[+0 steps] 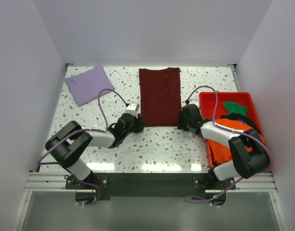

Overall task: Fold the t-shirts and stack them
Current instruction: Fold the tshirt

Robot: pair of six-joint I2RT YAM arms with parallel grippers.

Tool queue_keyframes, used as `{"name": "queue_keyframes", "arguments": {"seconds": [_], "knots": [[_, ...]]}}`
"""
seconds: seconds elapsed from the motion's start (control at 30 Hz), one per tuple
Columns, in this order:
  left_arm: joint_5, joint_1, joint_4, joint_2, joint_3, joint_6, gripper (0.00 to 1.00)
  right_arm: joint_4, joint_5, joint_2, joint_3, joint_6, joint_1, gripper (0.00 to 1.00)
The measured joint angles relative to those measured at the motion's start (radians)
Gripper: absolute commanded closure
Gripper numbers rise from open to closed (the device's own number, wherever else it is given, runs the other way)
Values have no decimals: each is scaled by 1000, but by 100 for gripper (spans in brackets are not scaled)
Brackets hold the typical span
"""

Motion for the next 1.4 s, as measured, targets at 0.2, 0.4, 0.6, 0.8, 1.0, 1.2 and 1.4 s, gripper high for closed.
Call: {"name": "queue_keyframes", "arguments": {"seconds": [0.2,0.4,0.6,0.8,1.0,1.2,1.4], "knots": [[0,0,0,0,-4,0,59,43,-36,0,-26,3,-30,46],[0,0,-1,0,-4,0,59,82,-84,0,-30,6,-38,48],[0,0,-1,0,-4,0,60,108,-108,0,-38,6,-43,50],[0,0,-1,9,-4,0,60,138,-131,35,-38,6,-53,57],[0,0,-2,27,-4,0,61,174,-157,60,-34,9,-56,84],[0,0,-2,41,-4,0,62,175,-172,63,-32,11,-58,88],[-1,0,9,65,15,0,67,175,-174,63,-32,11,-58,89]]}}
